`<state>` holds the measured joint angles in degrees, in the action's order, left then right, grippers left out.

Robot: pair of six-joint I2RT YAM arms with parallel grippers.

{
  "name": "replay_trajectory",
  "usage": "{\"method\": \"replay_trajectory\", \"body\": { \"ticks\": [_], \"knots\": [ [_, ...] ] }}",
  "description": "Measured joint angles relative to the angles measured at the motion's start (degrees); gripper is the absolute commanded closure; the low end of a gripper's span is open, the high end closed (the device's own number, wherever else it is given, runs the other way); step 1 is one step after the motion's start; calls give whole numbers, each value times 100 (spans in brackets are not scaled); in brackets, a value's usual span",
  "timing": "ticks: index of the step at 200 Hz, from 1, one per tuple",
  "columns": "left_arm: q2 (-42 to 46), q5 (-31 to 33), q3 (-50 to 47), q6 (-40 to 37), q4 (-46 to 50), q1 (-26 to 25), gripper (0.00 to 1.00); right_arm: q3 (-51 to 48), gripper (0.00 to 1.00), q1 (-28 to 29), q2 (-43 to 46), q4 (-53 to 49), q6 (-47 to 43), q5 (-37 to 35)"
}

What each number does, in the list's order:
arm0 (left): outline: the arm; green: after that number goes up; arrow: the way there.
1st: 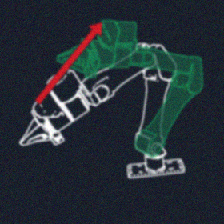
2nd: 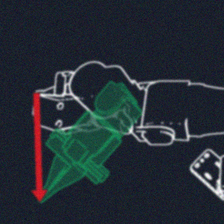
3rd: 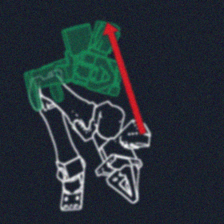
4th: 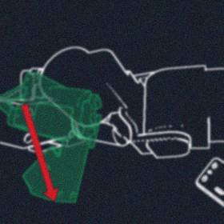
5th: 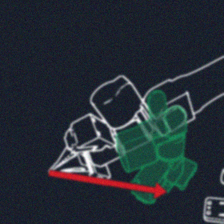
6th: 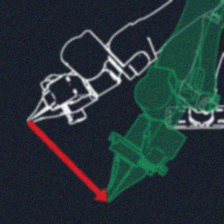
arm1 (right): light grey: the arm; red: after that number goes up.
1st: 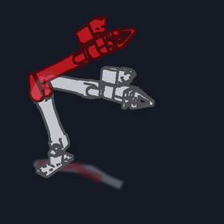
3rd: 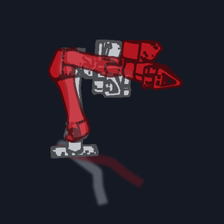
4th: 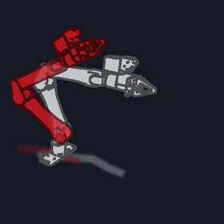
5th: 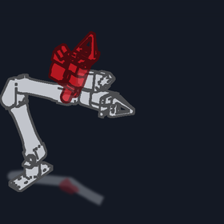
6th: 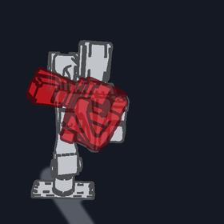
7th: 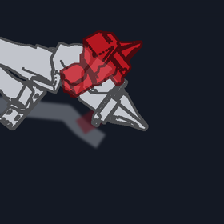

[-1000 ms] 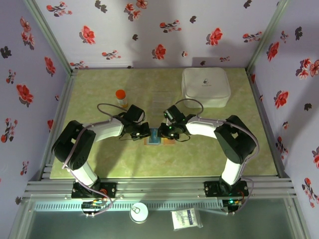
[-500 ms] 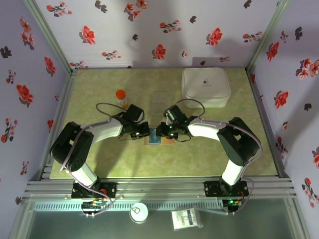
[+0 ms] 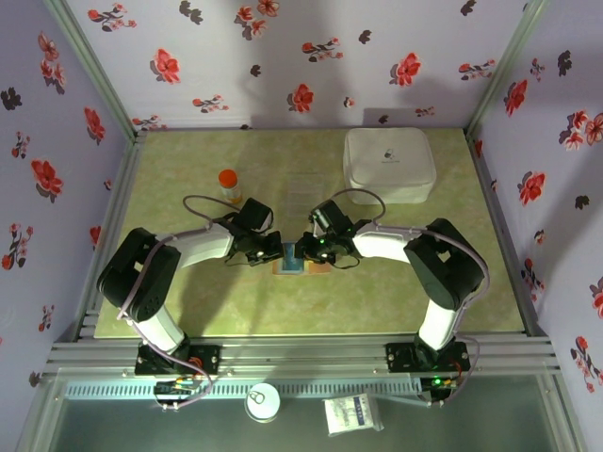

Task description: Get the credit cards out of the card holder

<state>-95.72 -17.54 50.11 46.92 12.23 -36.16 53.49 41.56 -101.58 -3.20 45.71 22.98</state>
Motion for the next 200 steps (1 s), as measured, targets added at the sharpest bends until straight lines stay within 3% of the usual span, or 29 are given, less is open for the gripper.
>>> {"method": "replay_trajectory", "body": {
  "ticks": [200],
  "knots": [
    [173, 48, 382, -59, 363, -149, 100, -179, 76, -223, 592, -428, -4, -299]
  ]
}}
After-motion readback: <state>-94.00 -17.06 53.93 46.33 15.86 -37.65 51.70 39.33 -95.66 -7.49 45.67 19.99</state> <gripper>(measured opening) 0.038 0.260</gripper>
